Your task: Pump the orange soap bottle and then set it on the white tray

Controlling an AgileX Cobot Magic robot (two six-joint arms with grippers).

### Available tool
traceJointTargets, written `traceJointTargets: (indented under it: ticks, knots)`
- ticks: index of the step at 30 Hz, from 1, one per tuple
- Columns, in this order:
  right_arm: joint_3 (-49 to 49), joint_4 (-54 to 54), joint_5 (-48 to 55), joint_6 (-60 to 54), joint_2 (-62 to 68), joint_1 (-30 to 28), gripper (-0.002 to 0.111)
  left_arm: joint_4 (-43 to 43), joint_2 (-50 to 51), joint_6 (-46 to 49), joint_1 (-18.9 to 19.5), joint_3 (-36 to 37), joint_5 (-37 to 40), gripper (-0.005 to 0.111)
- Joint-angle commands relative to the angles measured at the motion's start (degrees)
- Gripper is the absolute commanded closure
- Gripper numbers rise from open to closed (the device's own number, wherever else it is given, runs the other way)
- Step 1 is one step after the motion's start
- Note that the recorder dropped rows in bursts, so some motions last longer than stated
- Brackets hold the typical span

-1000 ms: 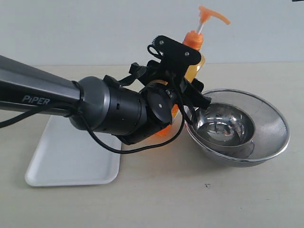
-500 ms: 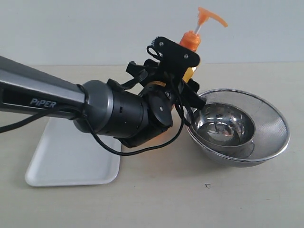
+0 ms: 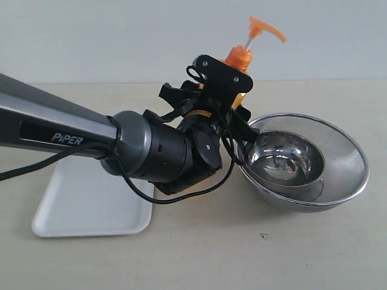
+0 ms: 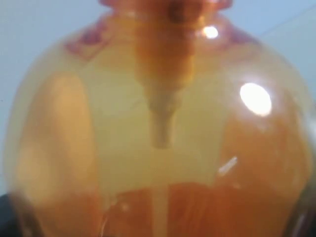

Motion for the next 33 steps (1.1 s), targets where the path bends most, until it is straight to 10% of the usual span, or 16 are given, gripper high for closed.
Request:
traceJointTargets:
  ticks: [1, 33]
  knots:
    - [-0.46, 1.1, 1.23, -1.38, -0.1, 0.04, 0.108, 1.68, -0.62, -0.06, -1.53, -0.75, -3.79, 0.102]
    - [-11.27, 15.9, 15.21, -12.24, 14.71, 0.04, 0.108, 0.3, -0.62, 0.62, -1.83, -0.75, -3.87, 0.102]
